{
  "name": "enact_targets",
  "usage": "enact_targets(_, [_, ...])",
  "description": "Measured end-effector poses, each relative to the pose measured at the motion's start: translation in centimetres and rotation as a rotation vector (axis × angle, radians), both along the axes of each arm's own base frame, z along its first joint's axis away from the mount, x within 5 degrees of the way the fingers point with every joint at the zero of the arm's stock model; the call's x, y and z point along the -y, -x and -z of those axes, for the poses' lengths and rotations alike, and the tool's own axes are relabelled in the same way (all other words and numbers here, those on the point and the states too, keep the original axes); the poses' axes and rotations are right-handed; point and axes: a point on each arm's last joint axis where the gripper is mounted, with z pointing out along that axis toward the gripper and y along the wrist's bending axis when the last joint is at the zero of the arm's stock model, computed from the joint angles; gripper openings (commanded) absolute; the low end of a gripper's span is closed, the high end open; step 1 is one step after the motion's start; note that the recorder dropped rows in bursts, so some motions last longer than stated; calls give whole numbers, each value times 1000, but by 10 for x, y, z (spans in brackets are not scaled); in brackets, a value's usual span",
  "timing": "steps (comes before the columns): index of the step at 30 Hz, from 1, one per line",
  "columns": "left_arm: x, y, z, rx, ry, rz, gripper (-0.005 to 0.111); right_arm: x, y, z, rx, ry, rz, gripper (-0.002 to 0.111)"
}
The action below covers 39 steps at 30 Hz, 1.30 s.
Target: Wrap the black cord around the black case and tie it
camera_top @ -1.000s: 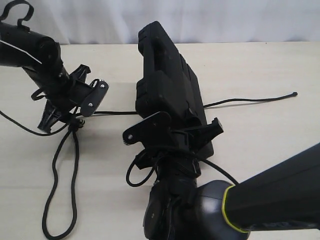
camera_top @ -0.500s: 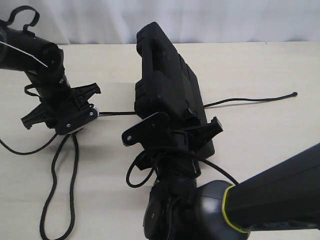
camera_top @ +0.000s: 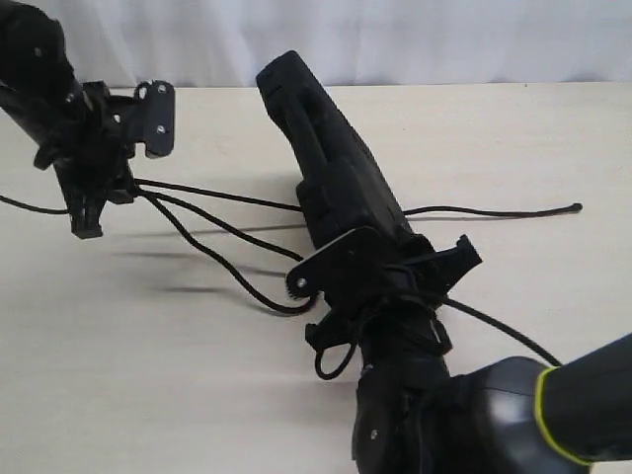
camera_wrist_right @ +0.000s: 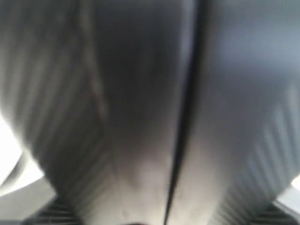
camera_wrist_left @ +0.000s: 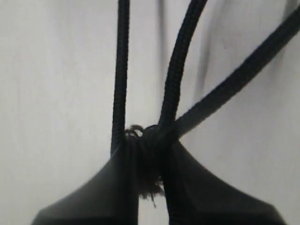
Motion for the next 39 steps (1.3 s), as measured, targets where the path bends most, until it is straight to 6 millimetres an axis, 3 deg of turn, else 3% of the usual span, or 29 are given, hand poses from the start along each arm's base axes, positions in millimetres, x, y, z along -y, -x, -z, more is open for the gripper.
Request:
enact_targets(2, [-18, 6, -14, -16, 131, -132, 0, 13, 8, -8, -46, -35, -9, 4])
enact_targets(4, [-25, 11, -17, -79, 254, -150, 0, 21, 2, -14, -88, -91, 8, 4])
enact_targets(7, [-10, 17, -25, -133, 473, -29, 0, 39, -16, -17, -121, -132, 74, 4])
enact_targets(10, [-10, 18, -20, -157, 455, -6, 0, 40, -17, -17, -119, -134, 77, 4])
enact_targets(12, [-10, 16, 7, -274, 465, -14, 15, 40, -17, -17, -119, -134, 77, 4])
enact_targets(14, [-8, 13, 26, -339, 474, -24, 42, 40, -17, -17, -119, -134, 77, 4])
enact_targets(16, [-4, 11, 38, -365, 493, -41, 51, 40, -17, -17, -119, -134, 77, 4])
enact_targets(19, [1, 9, 40, -342, 476, 15, 51, 40, -17, -17, -119, -134, 77, 4])
enact_targets(21, [30, 15, 34, -326, 394, 230, 51, 40, -17, -17, -119, -134, 77, 4])
enact_targets(22, [55, 23, 37, -330, 249, 420, 51, 40, -17, -17, -119, -134, 77, 4])
enact_targets(23, [67, 32, 44, -339, 120, 546, 51, 40, -17, -17, -120, -134, 77, 4])
enact_targets(24, [77, 43, 54, -344, -50, 702, 51, 40, -17, -17, -120, -134, 77, 4])
enact_targets(25, [78, 47, 59, -334, -106, 746, 51, 40, -17, -17, -120, -134, 77, 4])
enact_targets(28, [81, 46, 71, -205, -100, 735, 51, 40, -17, -17, -122, -131, 75, 4])
enact_targets(30, [92, 39, 72, -96, 26, 613, 51, 40, -17, -17, -122, -131, 75, 4])
enact_targets(32, [95, 41, 86, -150, 55, 583, 50, 40, -17, -17, -122, -129, 74, 4])
enact_targets(34, [95, 42, 90, -180, 57, 585, 21, 40, -17, -17, -123, -130, 73, 4])
enact_targets(35, [94, 44, 90, -203, 58, 587, 0, 40, -17, -17, -123, -130, 73, 4])
enact_targets(39, [95, 39, 87, -251, 54, 486, 0, 40, -17, -17, -123, -130, 73, 4])
